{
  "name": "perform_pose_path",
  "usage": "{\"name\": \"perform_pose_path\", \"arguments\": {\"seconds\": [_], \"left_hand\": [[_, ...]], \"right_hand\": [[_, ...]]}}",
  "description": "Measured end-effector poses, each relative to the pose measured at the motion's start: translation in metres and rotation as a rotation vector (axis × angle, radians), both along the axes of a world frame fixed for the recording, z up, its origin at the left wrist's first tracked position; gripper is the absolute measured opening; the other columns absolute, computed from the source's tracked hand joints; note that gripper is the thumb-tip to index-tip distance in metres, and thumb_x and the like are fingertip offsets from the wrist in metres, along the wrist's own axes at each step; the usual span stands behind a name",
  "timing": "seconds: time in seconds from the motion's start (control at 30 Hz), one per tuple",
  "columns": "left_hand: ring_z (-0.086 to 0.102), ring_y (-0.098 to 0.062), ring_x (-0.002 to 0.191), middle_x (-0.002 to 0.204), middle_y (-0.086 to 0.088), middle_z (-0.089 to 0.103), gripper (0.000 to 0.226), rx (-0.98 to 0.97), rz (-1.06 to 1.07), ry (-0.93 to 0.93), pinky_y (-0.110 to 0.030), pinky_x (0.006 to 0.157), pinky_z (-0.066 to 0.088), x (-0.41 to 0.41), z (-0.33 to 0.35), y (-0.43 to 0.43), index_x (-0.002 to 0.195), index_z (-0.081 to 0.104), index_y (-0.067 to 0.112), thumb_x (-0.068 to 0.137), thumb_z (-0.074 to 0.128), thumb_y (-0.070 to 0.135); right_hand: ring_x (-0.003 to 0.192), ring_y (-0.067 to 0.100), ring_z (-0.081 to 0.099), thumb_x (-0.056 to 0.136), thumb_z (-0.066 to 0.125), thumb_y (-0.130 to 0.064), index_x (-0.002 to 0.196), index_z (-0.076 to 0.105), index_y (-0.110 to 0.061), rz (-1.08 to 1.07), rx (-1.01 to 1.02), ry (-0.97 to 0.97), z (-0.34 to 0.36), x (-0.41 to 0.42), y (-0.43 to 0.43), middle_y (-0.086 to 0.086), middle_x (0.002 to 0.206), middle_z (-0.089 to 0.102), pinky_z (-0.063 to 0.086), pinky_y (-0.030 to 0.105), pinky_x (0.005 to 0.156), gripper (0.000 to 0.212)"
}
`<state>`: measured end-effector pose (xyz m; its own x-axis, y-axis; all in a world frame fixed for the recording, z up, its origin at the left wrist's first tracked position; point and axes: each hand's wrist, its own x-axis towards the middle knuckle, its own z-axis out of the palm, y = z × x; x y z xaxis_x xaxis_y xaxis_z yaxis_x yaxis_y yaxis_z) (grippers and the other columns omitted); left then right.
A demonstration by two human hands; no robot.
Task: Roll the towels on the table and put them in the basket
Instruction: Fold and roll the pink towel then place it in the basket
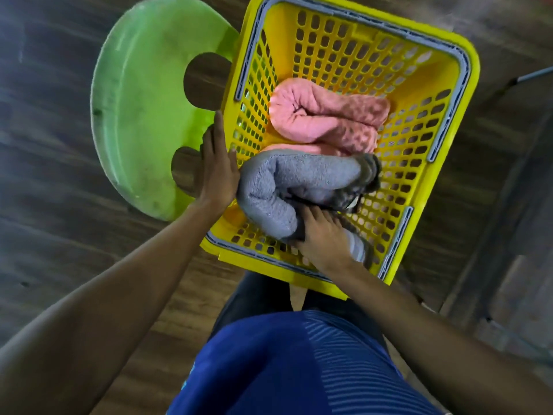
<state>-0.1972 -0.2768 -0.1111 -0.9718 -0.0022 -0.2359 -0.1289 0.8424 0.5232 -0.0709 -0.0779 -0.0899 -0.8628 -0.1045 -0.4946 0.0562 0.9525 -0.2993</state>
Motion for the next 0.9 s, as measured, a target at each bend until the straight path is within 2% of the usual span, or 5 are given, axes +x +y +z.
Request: {"name": "perform_pose_path", "arguments": {"seconds": [0.1, 0.2, 0.4, 0.7, 0.9], "left_hand": [[0.040, -0.034, 0.130, 0.147, -0.015, 0.032, 0.067, 0.022, 0.008, 0.003, -0.047, 0.097, 0.041, -0.001, 0.002, 0.000, 0.155, 0.007, 0.017, 0.099, 0.045, 0.016], [0.046, -0.033, 0.124, 0.145, -0.014, 0.034, 0.065, 0.066, -0.017, 0.023, -0.042, 0.094, 0.043, -0.001, 0.003, -0.004, 0.155, 0.008, 0.017, 0.100, 0.043, 0.018], [0.048, -0.033, 0.118, 0.143, -0.016, 0.036, 0.064, 0.096, -0.018, 0.049, -0.031, 0.090, 0.038, -0.001, 0.003, -0.005, 0.154, 0.012, 0.013, 0.100, 0.045, 0.014], [0.051, -0.032, 0.116, 0.144, -0.015, 0.037, 0.065, 0.074, -0.009, 0.062, -0.032, 0.085, 0.038, -0.002, 0.000, -0.005, 0.154, 0.015, 0.016, 0.098, 0.047, 0.014], [0.053, -0.032, 0.113, 0.143, -0.014, 0.038, 0.065, 0.066, -0.010, 0.057, -0.034, 0.083, 0.041, -0.001, -0.001, -0.007, 0.155, 0.015, 0.018, 0.099, 0.047, 0.017]], "right_hand": [[0.106, 0.035, 0.046, 0.059, 0.082, -0.040, 0.117, 0.057, -0.017, 0.030, 0.044, 0.173, -0.008, -0.008, 0.003, 0.012, 0.116, 0.048, 0.035, 0.045, 0.090, 0.068], [0.130, 0.037, 0.032, 0.054, 0.082, -0.054, 0.133, 0.043, -0.016, 0.035, 0.031, 0.271, -0.012, -0.026, 0.015, 0.019, 0.143, 0.034, 0.020, 0.054, 0.109, 0.095], [0.147, 0.027, -0.018, 0.052, 0.080, -0.069, 0.151, -0.021, -0.023, 0.111, -0.116, -0.157, -0.035, -0.092, 0.044, 0.005, 0.161, -0.019, -0.006, 0.066, 0.113, 0.148], [0.149, 0.030, -0.003, 0.056, 0.083, -0.060, 0.152, 0.001, -0.012, 0.363, -0.006, -0.382, -0.057, -0.169, 0.048, 0.008, 0.160, 0.005, 0.001, 0.060, 0.116, 0.135], [0.137, 0.034, 0.032, 0.060, 0.081, -0.056, 0.151, 0.019, -0.013, 0.239, -0.199, -0.209, -0.058, -0.131, 0.045, 0.009, 0.147, 0.039, 0.008, 0.061, 0.114, 0.118]]}}
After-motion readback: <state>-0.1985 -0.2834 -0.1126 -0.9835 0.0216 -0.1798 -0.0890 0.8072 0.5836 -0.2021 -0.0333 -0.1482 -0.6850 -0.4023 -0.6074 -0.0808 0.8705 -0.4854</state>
